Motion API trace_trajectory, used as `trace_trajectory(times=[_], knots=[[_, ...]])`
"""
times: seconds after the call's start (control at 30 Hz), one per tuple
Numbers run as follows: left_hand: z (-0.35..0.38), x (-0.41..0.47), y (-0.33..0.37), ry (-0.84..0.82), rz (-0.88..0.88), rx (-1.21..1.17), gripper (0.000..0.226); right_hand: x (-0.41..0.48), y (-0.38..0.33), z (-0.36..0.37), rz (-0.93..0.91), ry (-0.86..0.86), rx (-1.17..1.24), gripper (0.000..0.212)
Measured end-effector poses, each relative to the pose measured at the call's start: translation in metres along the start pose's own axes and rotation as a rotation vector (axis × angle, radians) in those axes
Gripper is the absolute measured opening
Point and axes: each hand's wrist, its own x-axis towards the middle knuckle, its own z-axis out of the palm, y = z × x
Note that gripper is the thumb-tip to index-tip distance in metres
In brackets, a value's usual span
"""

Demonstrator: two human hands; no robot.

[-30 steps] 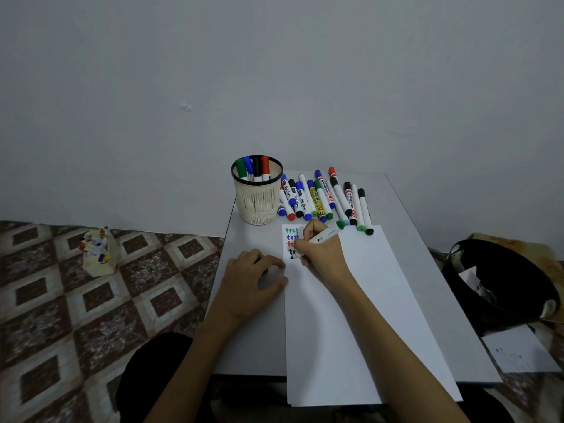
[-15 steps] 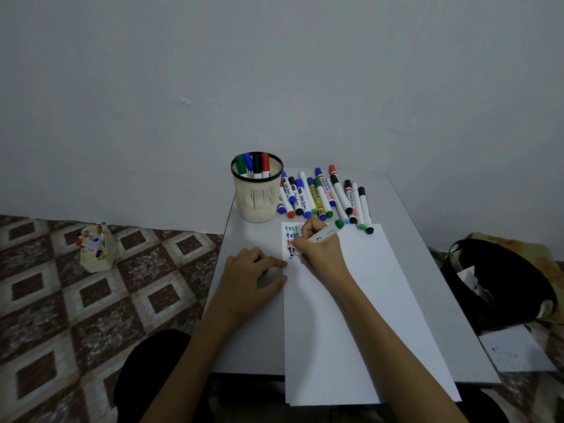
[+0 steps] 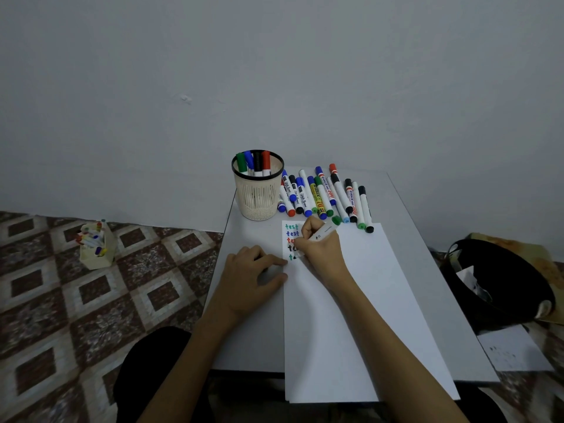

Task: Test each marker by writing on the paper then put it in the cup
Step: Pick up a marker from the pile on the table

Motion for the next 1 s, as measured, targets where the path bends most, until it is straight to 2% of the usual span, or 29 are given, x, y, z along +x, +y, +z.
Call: trace_trajectory(times=[0.27, 0.47, 0.73, 0.87, 1.0], knots=[[-0.0007, -0.0002, 0.0, -0.004, 0.002, 0.001, 0.042, 0.0001, -0.0009, -0.0002, -0.017, -0.009, -0.032, 0.035], [-0.0008, 0.0005, 0.0, -0.005, -0.005, 0.0, 0.044, -0.0005, 0.0006, -0.0016, 0.008, 0.038, 0.035, 0.033], [-0.0003, 0.0002, 0.0005, -0.013, -0.016, -0.002, 0.046, -0.0014, -0.0005, -0.0017, 0.016, 0.001, 0.037, 0.034], [-0.0003, 0.0004, 0.0001, -0.01, -0.006, 0.008, 0.045, 0.0004, 0.0019, -0.0031, 0.044, 0.071, 0.084, 0.033], [-0.0001, 0.0003, -0.0004, -0.017, -0.005, 0.001, 0.046, -0.0001, 0.0025, -0.0006, 0.039, 0.063, 0.046, 0.032]])
